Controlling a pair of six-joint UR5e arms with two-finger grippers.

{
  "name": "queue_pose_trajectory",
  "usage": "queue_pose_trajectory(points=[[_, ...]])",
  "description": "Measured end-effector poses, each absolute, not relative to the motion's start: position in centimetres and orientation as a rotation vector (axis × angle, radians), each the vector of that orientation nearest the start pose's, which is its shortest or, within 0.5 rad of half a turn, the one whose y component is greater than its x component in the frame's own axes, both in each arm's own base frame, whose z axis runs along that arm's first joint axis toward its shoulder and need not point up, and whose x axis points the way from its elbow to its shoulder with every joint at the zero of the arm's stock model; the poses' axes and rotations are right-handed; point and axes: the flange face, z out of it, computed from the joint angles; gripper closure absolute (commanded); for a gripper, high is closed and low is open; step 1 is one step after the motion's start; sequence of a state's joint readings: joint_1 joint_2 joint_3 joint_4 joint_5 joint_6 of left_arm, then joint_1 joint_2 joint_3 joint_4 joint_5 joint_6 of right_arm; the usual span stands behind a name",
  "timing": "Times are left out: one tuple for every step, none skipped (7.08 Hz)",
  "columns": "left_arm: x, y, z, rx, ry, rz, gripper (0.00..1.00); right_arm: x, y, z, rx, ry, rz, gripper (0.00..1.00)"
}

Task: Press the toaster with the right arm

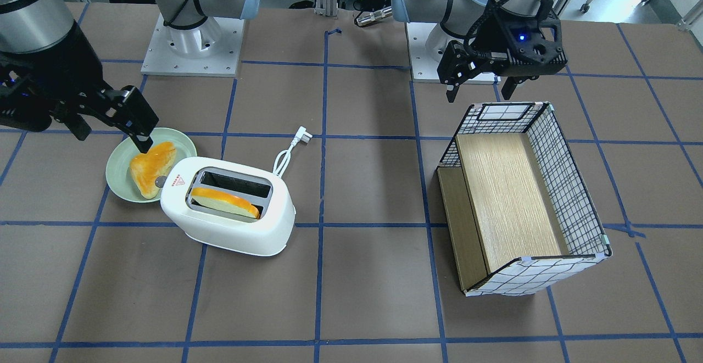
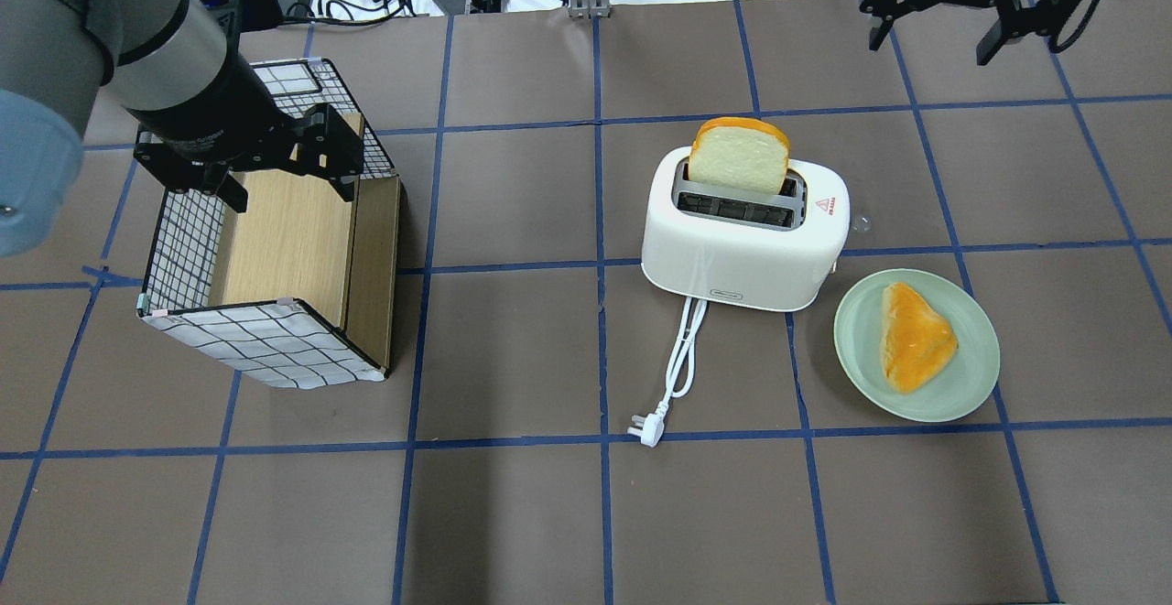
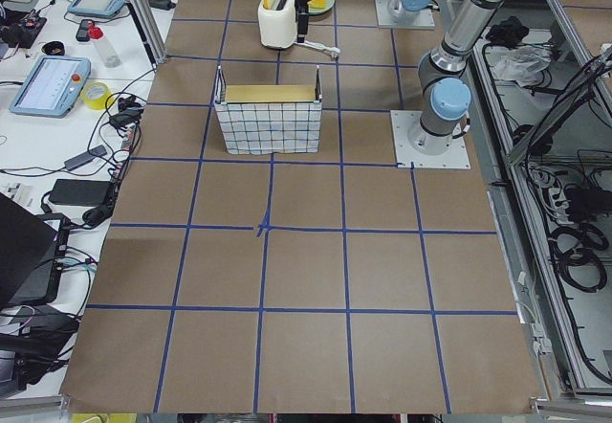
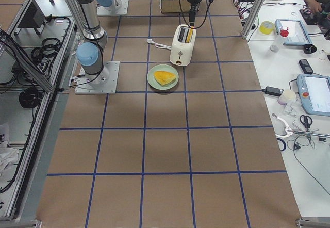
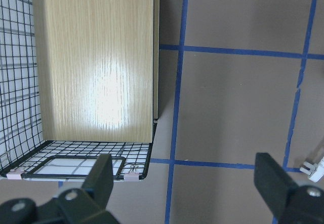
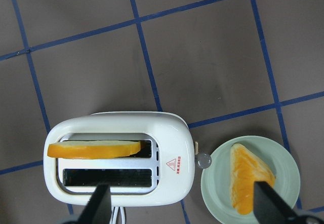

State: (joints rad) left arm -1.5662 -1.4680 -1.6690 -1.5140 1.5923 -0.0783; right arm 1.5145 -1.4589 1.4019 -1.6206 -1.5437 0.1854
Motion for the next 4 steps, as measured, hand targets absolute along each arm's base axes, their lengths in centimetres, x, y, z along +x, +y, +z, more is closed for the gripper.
queue_pose_trajectory(points=[[-12.9, -45.5, 49.4, -0.130, 3.118, -0.097, 0.00, 11.6, -55.6, 51.7, 0.364, 3.076, -0.172, 0.00], [-12.9, -45.5, 49.4, -0.130, 3.117, -0.097, 0.00, 12.4, -55.7, 51.5, 0.337, 3.071, -0.181, 0.00], [-12.9, -45.5, 49.4, -0.130, 3.117, -0.097, 0.00, 12.9, -56.0, 51.2, 0.269, 3.075, -0.189, 0.00], [-12.9, -45.5, 49.4, -0.130, 3.117, -0.097, 0.00, 13.1, -56.2, 51.0, 0.170, 3.085, -0.198, 0.00]])
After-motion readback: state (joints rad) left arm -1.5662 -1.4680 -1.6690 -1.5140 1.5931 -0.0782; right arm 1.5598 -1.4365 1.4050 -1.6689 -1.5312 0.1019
